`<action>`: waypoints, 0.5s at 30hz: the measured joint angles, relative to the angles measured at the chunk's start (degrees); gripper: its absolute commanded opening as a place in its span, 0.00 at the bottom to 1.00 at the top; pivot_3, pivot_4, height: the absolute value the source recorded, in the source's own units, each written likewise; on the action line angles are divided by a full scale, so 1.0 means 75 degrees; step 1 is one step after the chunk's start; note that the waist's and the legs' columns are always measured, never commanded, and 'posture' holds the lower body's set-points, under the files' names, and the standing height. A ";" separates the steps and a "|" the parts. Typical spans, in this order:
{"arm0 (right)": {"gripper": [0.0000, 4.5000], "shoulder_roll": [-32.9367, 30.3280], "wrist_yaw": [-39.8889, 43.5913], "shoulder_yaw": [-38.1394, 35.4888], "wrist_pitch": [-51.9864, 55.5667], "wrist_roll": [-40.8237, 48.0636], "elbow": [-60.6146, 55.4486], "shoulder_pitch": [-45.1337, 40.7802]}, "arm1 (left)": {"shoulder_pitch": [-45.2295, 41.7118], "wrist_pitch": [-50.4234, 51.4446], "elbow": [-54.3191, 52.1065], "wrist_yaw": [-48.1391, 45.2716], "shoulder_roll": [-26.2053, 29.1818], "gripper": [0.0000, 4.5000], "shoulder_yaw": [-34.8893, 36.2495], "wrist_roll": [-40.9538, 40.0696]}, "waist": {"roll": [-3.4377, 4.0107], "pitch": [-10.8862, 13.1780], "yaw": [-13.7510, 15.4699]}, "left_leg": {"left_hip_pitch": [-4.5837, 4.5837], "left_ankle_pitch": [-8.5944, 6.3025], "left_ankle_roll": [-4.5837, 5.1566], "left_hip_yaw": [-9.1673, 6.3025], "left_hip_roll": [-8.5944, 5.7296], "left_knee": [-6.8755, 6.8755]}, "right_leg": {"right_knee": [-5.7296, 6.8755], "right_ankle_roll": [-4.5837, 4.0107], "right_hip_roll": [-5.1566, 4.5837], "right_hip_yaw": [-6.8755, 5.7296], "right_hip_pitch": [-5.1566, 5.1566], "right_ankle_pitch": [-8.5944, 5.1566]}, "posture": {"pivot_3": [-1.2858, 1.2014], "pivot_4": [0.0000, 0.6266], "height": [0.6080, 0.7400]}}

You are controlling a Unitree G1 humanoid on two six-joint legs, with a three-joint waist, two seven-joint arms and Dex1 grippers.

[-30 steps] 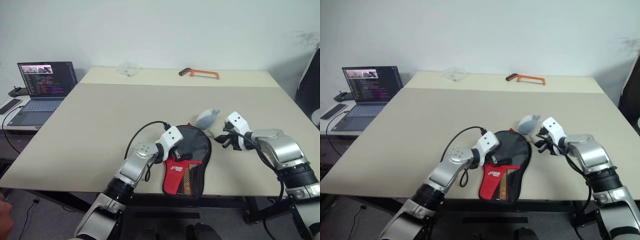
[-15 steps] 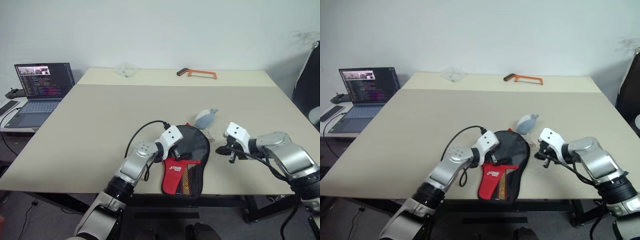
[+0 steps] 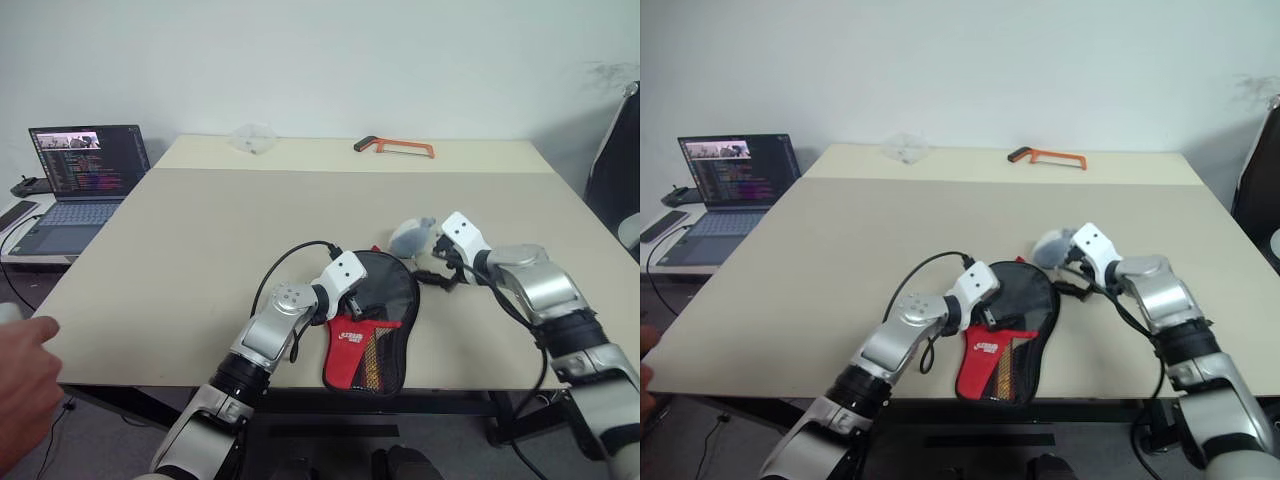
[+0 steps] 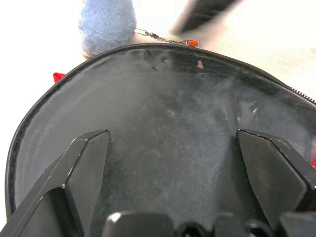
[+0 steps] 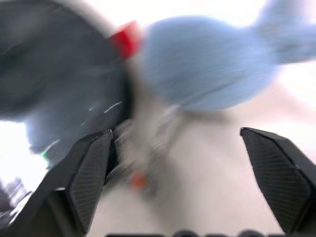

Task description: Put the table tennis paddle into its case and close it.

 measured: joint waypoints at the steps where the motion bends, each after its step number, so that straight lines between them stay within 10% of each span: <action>1: 0.99 0.0144 -0.0214 -0.0212 0.0069 0.0068 0.0351 -0.0166 | 0.0002 0.0000 -0.0015 0.0001 -0.0007 1.00 -0.0003 0.0000 | 0.0000 0.0000 -0.0001 | 0.0000 0.0000 0.0000 -0.0001 0.0000 -0.0001 | -0.0001 -0.0001 -0.0004 0.0000 0.0000 0.0001 | 0.52 0.24 1.00; 15: 0.99 0.0941 -0.0599 -0.1295 0.1059 0.0666 0.1989 -0.0840 | 0.0054 0.0027 -0.0159 0.0049 0.0003 1.00 -0.0017 0.0029 | 0.0005 -0.0003 -0.0023 | 0.0001 -0.0001 0.0002 0.0002 0.0003 -0.0004 | 0.0004 -0.0006 -0.0007 0.0002 -0.0002 0.0001 | 0.52 0.24 1.00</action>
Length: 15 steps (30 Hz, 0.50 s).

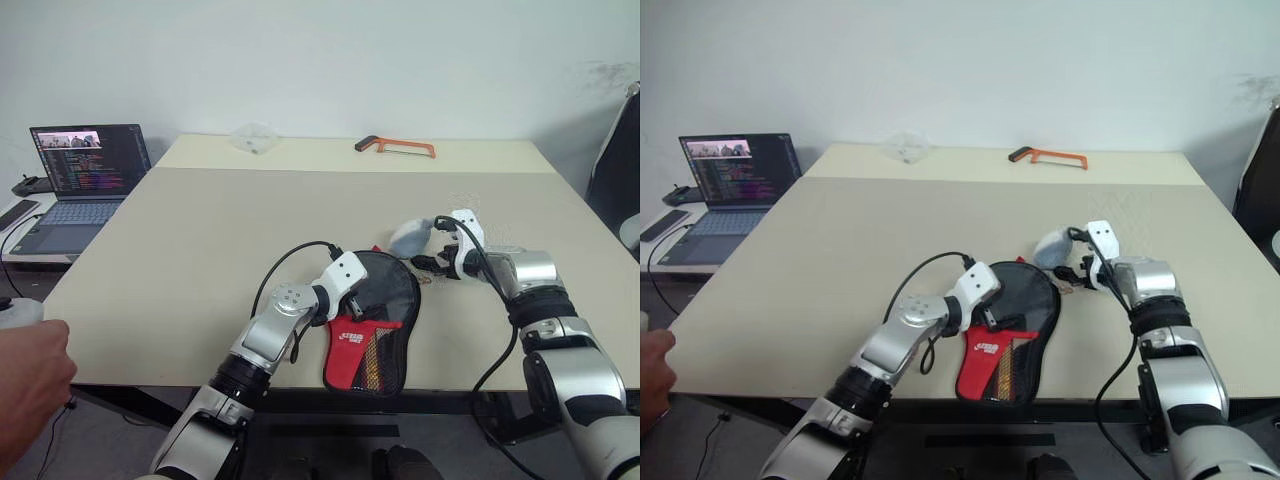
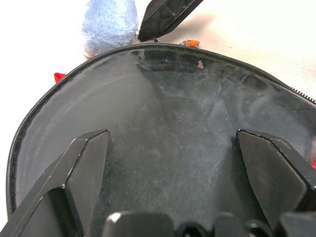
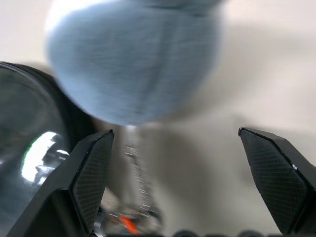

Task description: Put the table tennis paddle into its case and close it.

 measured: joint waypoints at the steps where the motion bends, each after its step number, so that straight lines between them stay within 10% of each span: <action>1: 0.99 0.0060 -0.0024 -0.0017 0.0018 0.0027 0.0010 -0.0023 | 0.0004 0.0003 -0.0008 0.0009 -0.0001 1.00 0.0000 0.0001 | 0.0000 0.0000 -0.0001 | 0.0000 0.0000 0.0000 0.0000 0.0000 0.0000 | 0.0000 0.0000 0.0000 -0.0001 0.0000 0.0000 | 0.52 0.24 1.00; 15: 0.99 0.0445 -0.0830 -0.0636 -0.0036 0.0231 0.0317 -0.0583 | 0.0095 0.0086 -0.0153 0.0118 -0.0009 1.00 0.0000 0.0002 | 0.0002 -0.0001 -0.0006 | -0.0001 0.0000 0.0000 -0.0002 0.0001 -0.0001 | 0.0000 -0.0003 -0.0001 -0.0001 -0.0001 0.0002 | 0.52 0.24 1.00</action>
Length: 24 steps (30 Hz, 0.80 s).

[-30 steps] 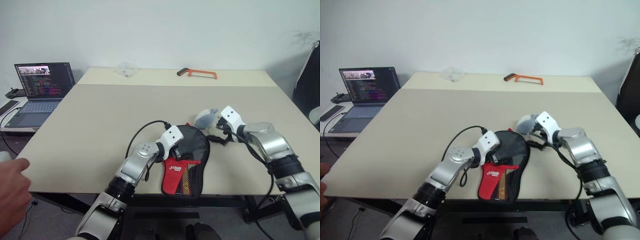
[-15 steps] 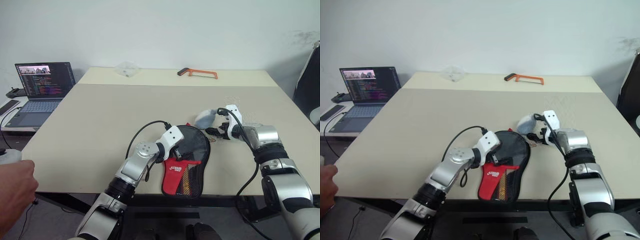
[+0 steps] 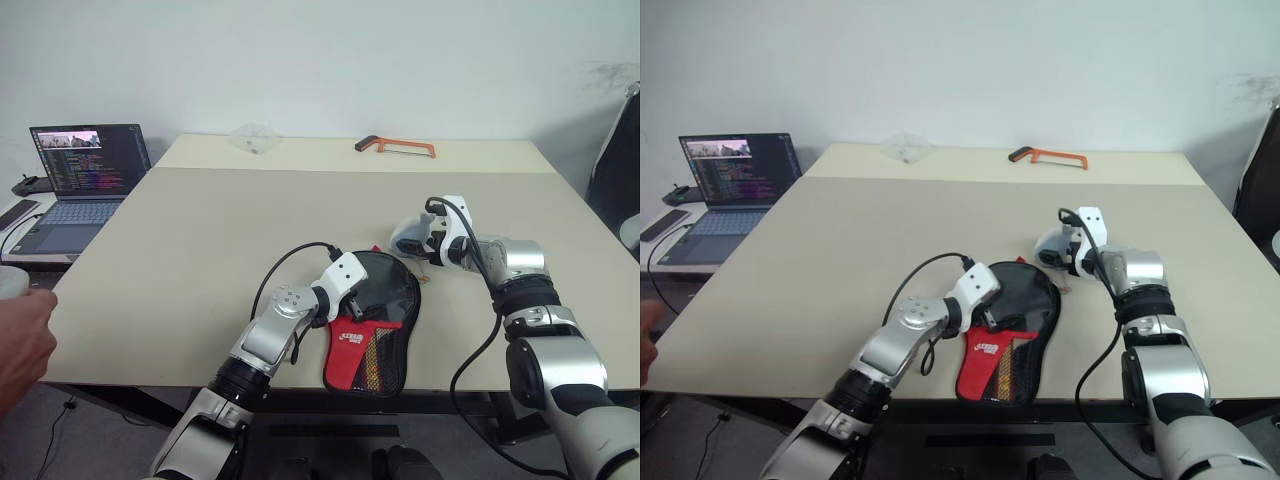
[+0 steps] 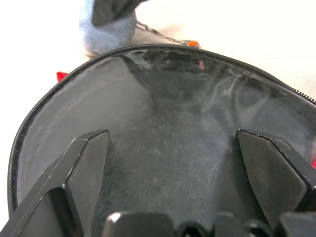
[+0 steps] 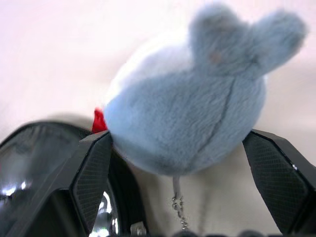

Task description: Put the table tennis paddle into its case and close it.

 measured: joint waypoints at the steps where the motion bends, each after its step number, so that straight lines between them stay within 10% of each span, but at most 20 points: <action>1: 0.99 0.0010 -0.0067 -0.0020 -0.0024 0.0003 0.0041 -0.0021 | 0.0000 0.0008 -0.0004 0.0001 0.0000 1.00 0.0000 0.0000 | 0.0000 0.0000 0.0000 | 0.0000 0.0000 0.0000 0.0000 0.0000 0.0000 | 0.0000 0.0000 0.0000 0.0001 0.0000 0.0000 | 0.52 0.24 1.00; 24: 0.99 0.0898 -0.1612 -0.0819 -0.2710 0.0035 0.3461 -0.1300 | 0.0014 0.0062 -0.0052 0.0022 -0.0010 1.00 0.0000 0.0020 | 0.0001 -0.0001 -0.0025 | -0.0001 0.0000 0.0001 0.0004 -0.0001 -0.0001 | 0.0000 -0.0031 0.0002 0.0003 0.0001 0.0019 | 0.52 0.24 1.00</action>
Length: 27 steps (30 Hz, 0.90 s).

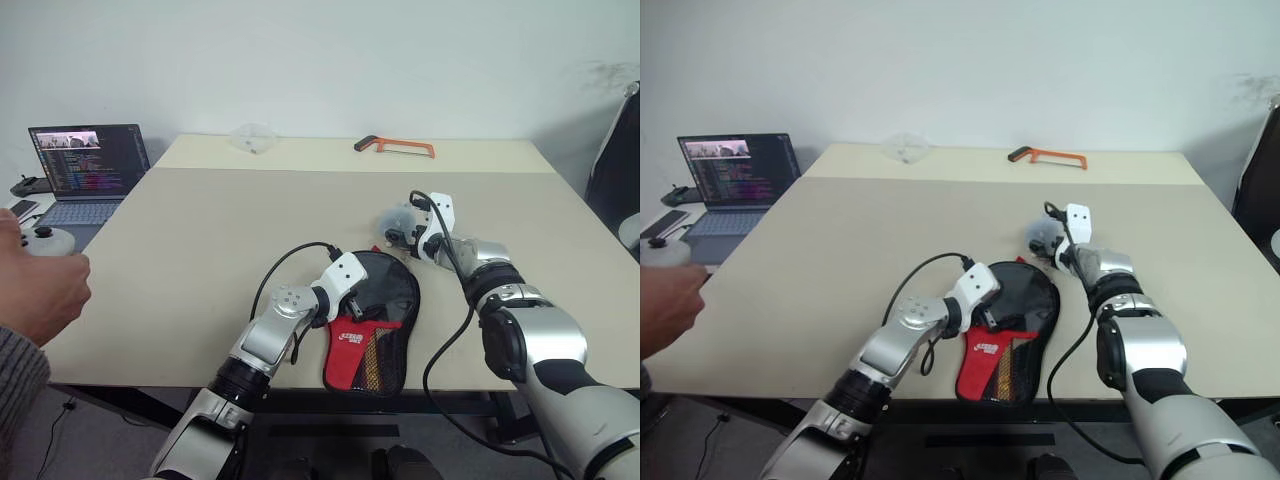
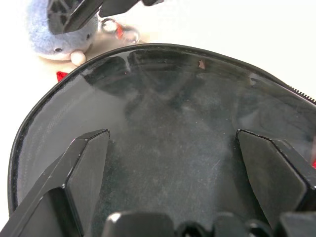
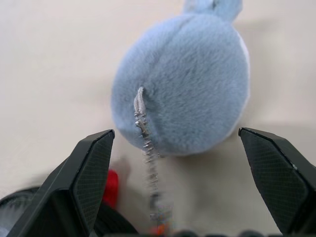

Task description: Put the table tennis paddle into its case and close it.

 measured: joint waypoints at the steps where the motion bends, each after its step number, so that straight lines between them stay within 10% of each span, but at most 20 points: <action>1: 0.99 0.0016 -0.0064 -0.0003 -0.0092 -0.0029 0.0091 0.0000 | 0.0001 0.0001 -0.0002 0.0002 -0.0004 1.00 0.0000 0.0000 | 0.0000 0.0000 0.0001 | -0.0001 0.0000 0.0000 0.0000 -0.0001 0.0000 | 0.0000 -0.0001 0.0000 0.0000 0.0000 0.0001 | 0.52 0.24 1.00; 4: 0.99 0.0065 -0.0275 -0.0024 -0.0334 -0.0065 0.0282 0.0000 | 0.0008 0.0007 -0.0007 0.0011 -0.0009 1.00 0.0000 0.0002 | 0.0000 0.0000 0.0000 | 0.0000 0.0000 0.0000 0.0002 -0.0001 0.0000 | 0.0000 -0.0002 -0.0001 0.0002 0.0000 0.0001 | 0.52 0.24 1.00; 17: 0.01 0.0549 -0.0979 -0.0026 -0.1214 -0.0305 0.0597 0.0000 | 0.0115 0.0054 -0.0115 0.0086 -0.0110 1.00 -0.0001 0.0011 | 0.0001 0.0000 -0.0019 | 0.0001 0.0000 0.0000 0.0000 0.0000 -0.0001 | 0.0000 -0.0003 0.0000 0.0003 -0.0001 0.0001 | 0.52 0.24 1.00; 27: 0.01 0.0519 -0.1042 -0.0135 -0.1431 -0.0472 0.0654 -0.0001 | 0.0164 0.0171 -0.0197 0.0143 -0.0118 1.00 -0.0001 0.0011 | 0.0001 0.0000 -0.0065 | 0.0001 0.0000 0.0000 0.0000 0.0000 -0.0001 | 0.0001 -0.0002 0.0000 0.0002 0.0000 0.0001 | 0.52 0.24 1.00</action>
